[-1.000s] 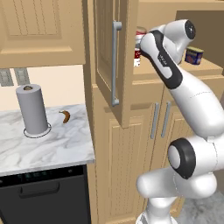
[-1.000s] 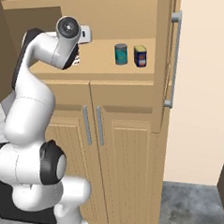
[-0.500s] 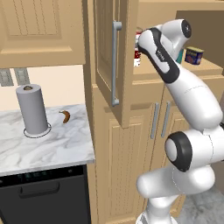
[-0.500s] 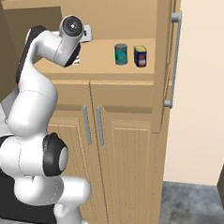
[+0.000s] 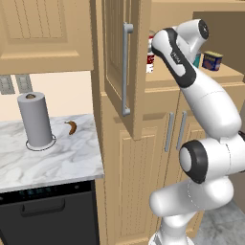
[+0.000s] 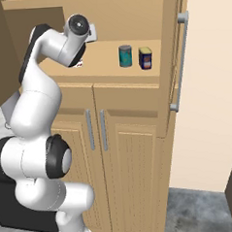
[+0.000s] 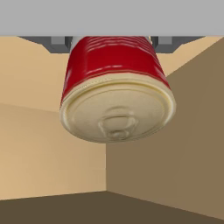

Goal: Stack two cans on top of the other two cans in the cabinet.

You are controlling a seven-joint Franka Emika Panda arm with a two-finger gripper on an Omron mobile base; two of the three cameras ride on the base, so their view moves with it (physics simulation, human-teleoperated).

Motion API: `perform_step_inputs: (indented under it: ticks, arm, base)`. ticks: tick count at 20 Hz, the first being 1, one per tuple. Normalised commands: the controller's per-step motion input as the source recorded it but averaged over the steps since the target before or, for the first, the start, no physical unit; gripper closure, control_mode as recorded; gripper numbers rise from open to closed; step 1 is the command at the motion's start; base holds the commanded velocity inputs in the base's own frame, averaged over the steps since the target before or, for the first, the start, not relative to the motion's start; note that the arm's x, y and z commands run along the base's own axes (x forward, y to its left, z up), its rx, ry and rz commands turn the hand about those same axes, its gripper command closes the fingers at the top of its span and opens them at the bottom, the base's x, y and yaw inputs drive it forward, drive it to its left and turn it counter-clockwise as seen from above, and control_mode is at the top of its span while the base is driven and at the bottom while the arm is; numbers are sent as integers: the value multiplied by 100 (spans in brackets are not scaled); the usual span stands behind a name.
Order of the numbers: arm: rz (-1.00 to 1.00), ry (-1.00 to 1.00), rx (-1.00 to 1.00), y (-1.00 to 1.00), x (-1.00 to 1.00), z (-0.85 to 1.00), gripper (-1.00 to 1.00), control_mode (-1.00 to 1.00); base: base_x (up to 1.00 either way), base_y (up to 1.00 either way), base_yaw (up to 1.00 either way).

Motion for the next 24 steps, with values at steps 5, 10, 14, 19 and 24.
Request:
perform_step_inputs:
  ticks: [5,10,14,19,24]
  arm:
    - [0,1,-6,-3,1,-2,100,-100]
    - [0,1,-6,-4,0,0,100,-100]
    - [0,2,-2,-1,6,0,100,-100]
    - [0,4,0,-1,7,-1,100,-100]
    - [0,4,0,-1,2,-1,100,-100]
  base:
    - [0,0,0]
    - [0,0,0]
    - [0,0,0]
    - [0,0,0]
    - [0,0,0]
